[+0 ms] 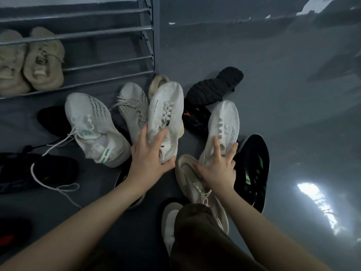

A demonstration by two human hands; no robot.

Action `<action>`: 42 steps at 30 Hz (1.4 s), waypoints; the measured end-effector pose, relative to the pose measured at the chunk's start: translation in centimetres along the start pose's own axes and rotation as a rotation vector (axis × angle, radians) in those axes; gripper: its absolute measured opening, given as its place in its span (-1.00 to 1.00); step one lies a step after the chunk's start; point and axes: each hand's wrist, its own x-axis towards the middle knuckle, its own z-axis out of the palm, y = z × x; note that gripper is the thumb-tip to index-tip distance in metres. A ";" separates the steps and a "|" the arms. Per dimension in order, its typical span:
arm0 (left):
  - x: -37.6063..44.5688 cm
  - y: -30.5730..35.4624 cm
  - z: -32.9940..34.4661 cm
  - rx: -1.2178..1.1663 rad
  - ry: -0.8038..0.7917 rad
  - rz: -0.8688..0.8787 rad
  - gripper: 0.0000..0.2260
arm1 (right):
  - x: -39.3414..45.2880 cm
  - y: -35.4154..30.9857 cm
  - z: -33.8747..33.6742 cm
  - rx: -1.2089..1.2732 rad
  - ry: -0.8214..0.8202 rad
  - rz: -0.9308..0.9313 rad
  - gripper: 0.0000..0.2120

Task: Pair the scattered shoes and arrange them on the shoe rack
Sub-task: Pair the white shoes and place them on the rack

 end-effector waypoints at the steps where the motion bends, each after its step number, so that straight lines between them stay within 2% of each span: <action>1: 0.1 0.0 0.1 0.030 -0.018 -0.013 -0.23 | 0.0 0.1 -0.2 0.029 0.004 -0.016 -0.07; 3: 0.3 0.1 0.0 0.105 -0.045 0.001 -0.15 | -0.2 0.1 -0.6 0.120 0.044 -0.052 -0.19; 5: 0.5 0.3 -0.4 0.134 -0.049 0.023 -0.14 | -0.7 -0.3 -1.2 0.202 0.094 -0.106 -0.29; 7: 0.5 0.5 -1.1 0.035 -0.016 0.020 -0.21 | -1.5 -1.4 -1.7 0.250 0.134 -0.183 -0.33; 9: 0.2 0.7 -2.2 -0.104 0.071 0.029 -0.26 | -2.1 -3.3 -2.4 0.284 0.174 -0.259 -0.34; 11: -0.5 0.8 -3.4 -0.146 0.170 0.016 -0.30 | -2.3 -5.7 -3.4 0.326 0.196 -0.305 -0.36; 16: -1.1 -0.1 -7.8 -0.081 0.341 -0.083 -0.37 | -2.3 -11.2 -5.6 0.426 0.164 -0.396 -0.43; 19: -1.4 -1.6 -10.2 -0.025 0.391 -0.147 -0.37 | -2.8 -13.7 -5.4 0.445 0.095 -0.426 -0.48; 24: -1.1 -4.9 -12.7 0.016 0.413 -0.197 -0.37 | -2.0 -17.7 -4.0 0.379 0.043 -0.532 -0.52; 28: 2.2 -7.5 -14.1 0.085 0.369 -0.224 -0.38 | 1.2 -21.2 -3.1 0.354 0.033 -0.595 -0.52; 34: 8.7 -11.7 -14.7 0.147 0.322 -0.280 -0.43 | 8.0 -27.1 -0.9 0.286 -0.056 -0.586 -0.53; 42: 16.1 -15.7 -13.6 0.181 0.360 -0.227 -0.43 | 14.1 -31.3 3.3 0.295 0.012 -0.604 -0.54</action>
